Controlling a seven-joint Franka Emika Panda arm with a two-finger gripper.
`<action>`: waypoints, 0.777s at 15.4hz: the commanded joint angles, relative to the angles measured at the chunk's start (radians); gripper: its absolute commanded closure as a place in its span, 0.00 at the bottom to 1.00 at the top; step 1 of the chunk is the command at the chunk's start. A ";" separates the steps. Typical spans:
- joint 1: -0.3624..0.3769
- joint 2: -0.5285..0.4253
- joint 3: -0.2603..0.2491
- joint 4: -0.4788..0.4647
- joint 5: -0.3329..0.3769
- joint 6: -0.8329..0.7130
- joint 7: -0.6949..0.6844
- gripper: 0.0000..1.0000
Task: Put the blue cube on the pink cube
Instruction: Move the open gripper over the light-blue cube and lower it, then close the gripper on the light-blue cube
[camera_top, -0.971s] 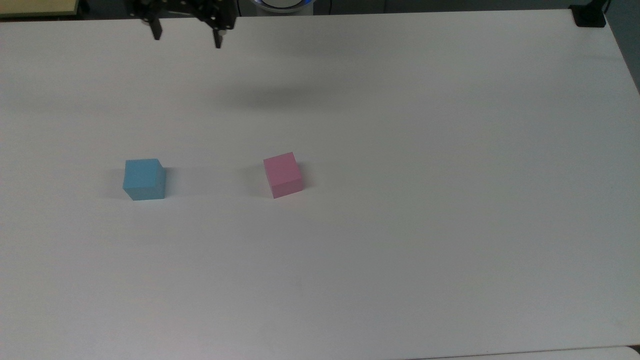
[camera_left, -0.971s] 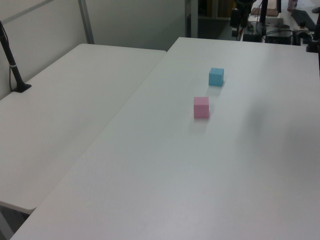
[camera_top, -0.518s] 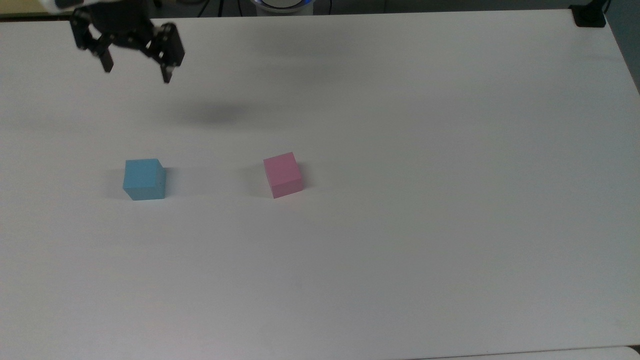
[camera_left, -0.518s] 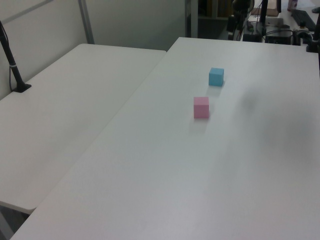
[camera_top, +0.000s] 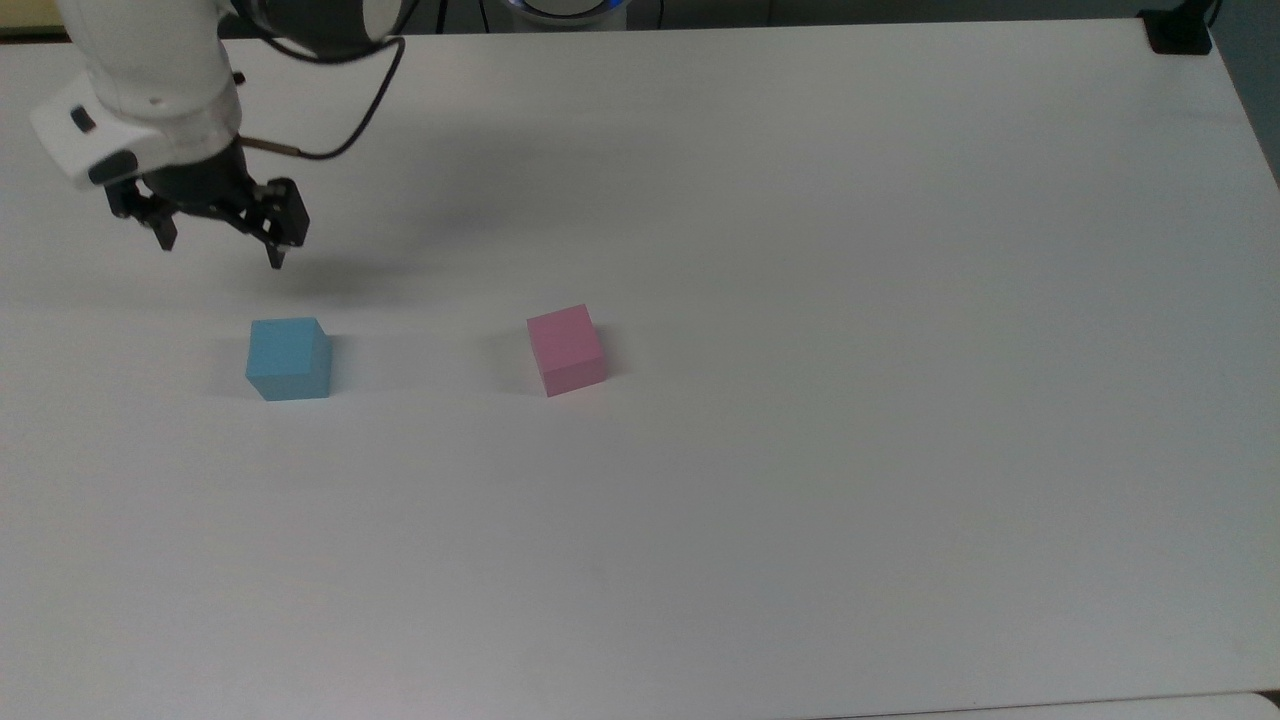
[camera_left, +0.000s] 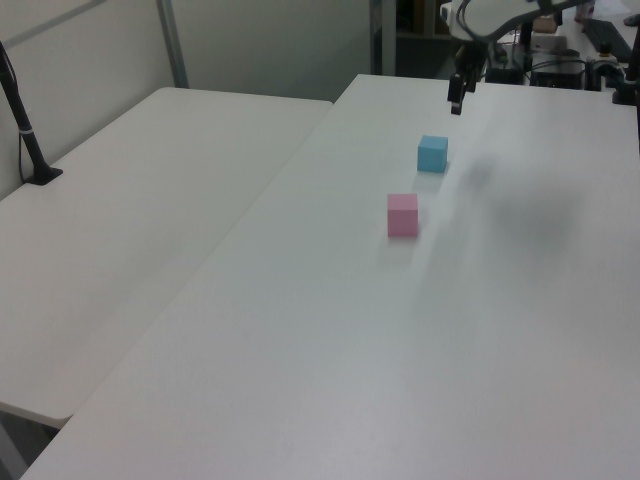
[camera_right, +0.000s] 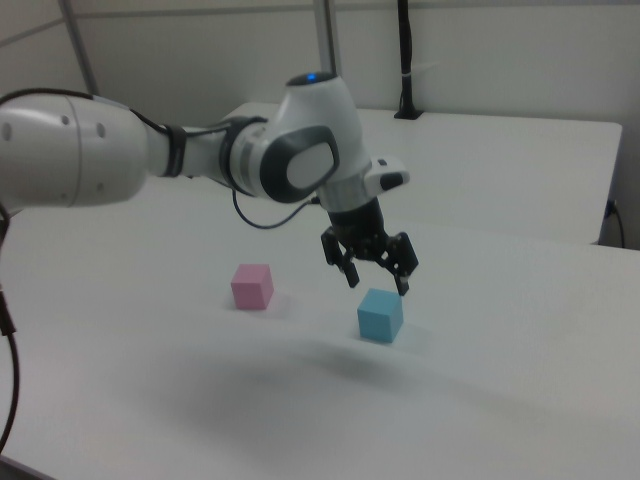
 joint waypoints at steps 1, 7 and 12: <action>0.020 0.077 -0.006 0.002 0.002 0.081 -0.005 0.00; 0.055 0.154 -0.006 0.002 0.024 0.204 0.076 0.00; 0.072 0.160 -0.003 -0.003 0.024 0.208 0.093 0.00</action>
